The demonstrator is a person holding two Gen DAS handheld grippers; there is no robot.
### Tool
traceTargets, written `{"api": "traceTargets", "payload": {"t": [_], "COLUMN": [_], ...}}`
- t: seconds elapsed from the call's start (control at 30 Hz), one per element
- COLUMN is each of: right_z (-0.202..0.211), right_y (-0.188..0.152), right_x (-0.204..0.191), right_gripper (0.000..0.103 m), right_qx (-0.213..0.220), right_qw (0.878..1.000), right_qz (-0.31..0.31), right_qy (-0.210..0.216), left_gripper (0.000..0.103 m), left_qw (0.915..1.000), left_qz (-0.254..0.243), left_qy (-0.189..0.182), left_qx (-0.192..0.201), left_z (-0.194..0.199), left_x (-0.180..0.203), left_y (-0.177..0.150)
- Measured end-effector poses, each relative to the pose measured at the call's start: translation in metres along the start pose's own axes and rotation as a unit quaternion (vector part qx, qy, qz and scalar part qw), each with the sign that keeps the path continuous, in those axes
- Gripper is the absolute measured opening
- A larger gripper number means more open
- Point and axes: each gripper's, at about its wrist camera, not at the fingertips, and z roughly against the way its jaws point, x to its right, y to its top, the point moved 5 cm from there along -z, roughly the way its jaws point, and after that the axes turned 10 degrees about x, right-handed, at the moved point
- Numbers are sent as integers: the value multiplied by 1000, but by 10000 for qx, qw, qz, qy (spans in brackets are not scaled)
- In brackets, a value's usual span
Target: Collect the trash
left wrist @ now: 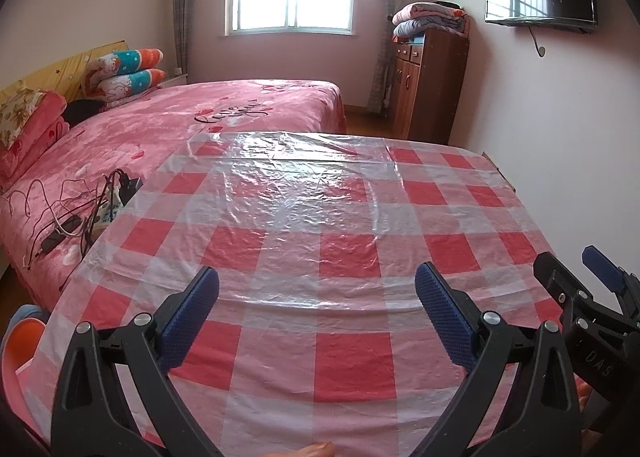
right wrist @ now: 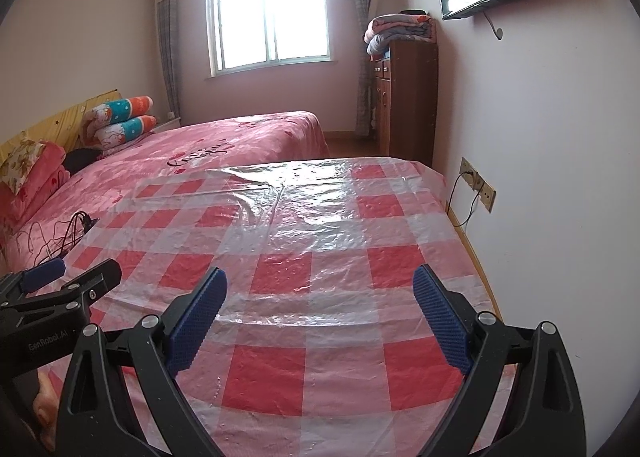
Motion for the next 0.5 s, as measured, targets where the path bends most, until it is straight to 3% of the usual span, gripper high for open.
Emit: {"api": "traceTargets", "payload": {"t": [0.5], "right_z": [-2], "right_y": [-2], "right_x": [-4], "right_gripper": [93], "right_qx": [-29], "right_qw": [10000], "right_qz": [50], "right_qy": [49], "left_gripper": [99], "left_qw": [10000], "left_qz": [-67], "left_qy": [51], "left_qx": [-25], "left_z": [-2], "left_x": [1], "left_y": [-2]}}
